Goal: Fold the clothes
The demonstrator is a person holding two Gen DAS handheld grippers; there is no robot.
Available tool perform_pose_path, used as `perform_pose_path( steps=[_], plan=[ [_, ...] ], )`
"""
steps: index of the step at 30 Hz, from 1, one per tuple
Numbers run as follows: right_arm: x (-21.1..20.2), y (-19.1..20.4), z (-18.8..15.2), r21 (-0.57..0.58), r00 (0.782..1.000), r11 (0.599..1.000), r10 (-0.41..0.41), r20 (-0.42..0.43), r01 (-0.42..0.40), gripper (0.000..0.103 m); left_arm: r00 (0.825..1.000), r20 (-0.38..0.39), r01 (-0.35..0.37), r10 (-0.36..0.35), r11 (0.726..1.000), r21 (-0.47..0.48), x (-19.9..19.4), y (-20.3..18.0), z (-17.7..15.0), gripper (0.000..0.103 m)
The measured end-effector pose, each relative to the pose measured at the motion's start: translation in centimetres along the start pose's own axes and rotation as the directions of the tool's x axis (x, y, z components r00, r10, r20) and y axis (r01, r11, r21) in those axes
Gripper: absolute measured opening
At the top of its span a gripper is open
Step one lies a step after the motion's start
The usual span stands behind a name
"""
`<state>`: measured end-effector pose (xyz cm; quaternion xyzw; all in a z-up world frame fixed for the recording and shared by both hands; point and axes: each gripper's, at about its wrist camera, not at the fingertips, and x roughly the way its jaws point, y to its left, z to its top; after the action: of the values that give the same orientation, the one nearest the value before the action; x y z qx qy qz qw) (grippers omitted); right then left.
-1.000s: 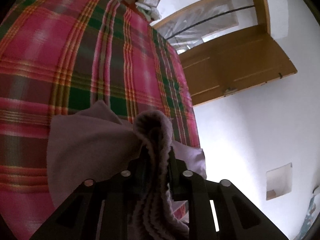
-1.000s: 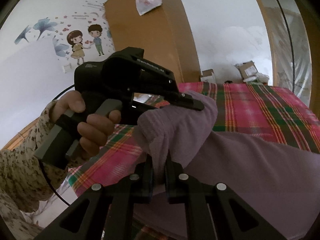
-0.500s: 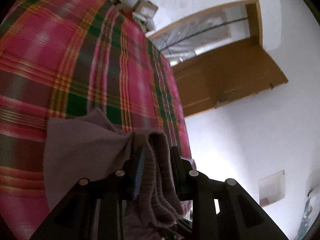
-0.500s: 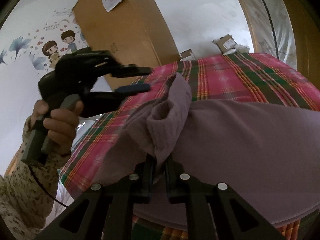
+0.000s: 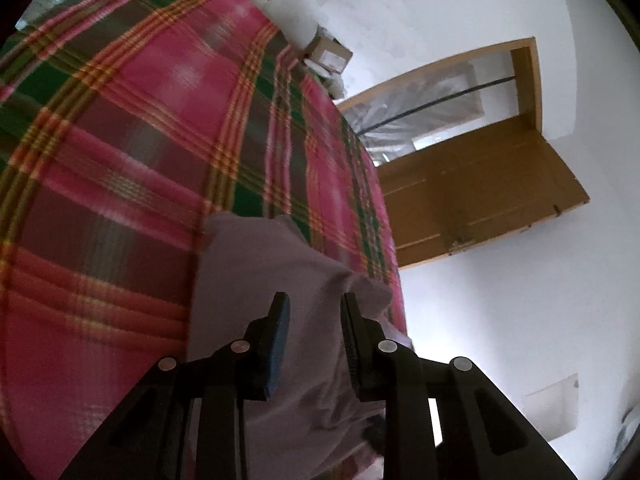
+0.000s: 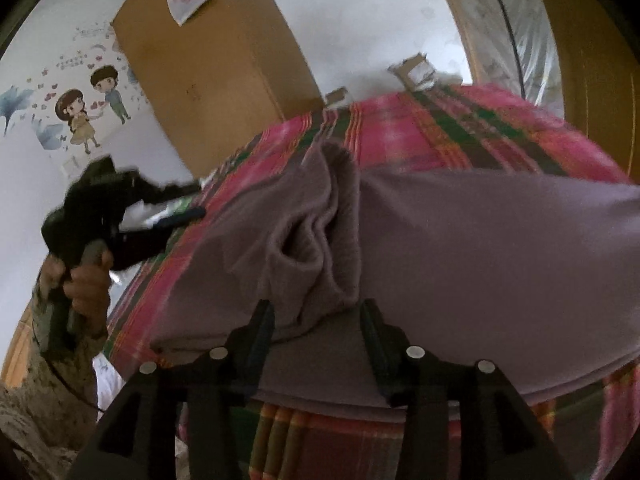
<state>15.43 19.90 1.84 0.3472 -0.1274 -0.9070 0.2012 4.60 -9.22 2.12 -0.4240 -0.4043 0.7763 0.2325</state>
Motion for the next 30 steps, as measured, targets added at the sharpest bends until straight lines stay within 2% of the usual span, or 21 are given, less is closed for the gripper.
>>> perform_pose_path(
  steps=[2, 5, 11, 18, 21, 24, 30],
  plan=[
    [-0.2, 0.1, 0.7, -0.018, 1.0, 1.0, 0.0, 0.017, 0.0, 0.049, 1.0, 0.017, -0.019, 0.019, 1.0, 0.018, -0.6, 0.1, -0.4, 0.026],
    [1.1, 0.1, 2.3, -0.04, 1.0, 0.999, 0.022, -0.008, -0.022, 0.049, 0.999, 0.014, -0.03, 0.029, 0.999, 0.036, -1.2, 0.4, -1.3, 0.026],
    [4.1, -0.9, 4.5, 0.034, 0.991, 0.994, 0.111, -0.08, -0.108, 0.053, 0.997, 0.0, -0.074, 0.075, 0.995, 0.061, -1.5, 1.0, -2.8, 0.026],
    [7.1, -0.9, 5.4, 0.05, 0.987, 0.998, 0.039, -0.154, -0.032, 0.053, 0.995, -0.016, -0.094, 0.095, 0.994, 0.056, -1.2, 1.7, -3.5, 0.026],
    [6.9, -0.9, 5.0, 0.066, 0.988, 0.998, 0.034, -0.15, -0.024, 0.053, 0.995, -0.017, -0.099, 0.1, 0.993, 0.059, -1.1, 1.8, -3.6, 0.026],
    [5.7, -1.3, 4.8, 0.082, 0.993, 0.996, -0.024, -0.117, 0.033, 0.053, 0.994, -0.017, -0.104, 0.105, 0.993, 0.055, -1.2, 1.8, -3.7, 0.026],
    [6.4, -2.3, 4.6, 0.142, 0.989, 0.99, 0.027, -0.147, -0.006, 0.056, 0.993, -0.039, -0.108, 0.111, 0.992, 0.06, -0.9, 2.1, -4.0, 0.026]
  ],
)
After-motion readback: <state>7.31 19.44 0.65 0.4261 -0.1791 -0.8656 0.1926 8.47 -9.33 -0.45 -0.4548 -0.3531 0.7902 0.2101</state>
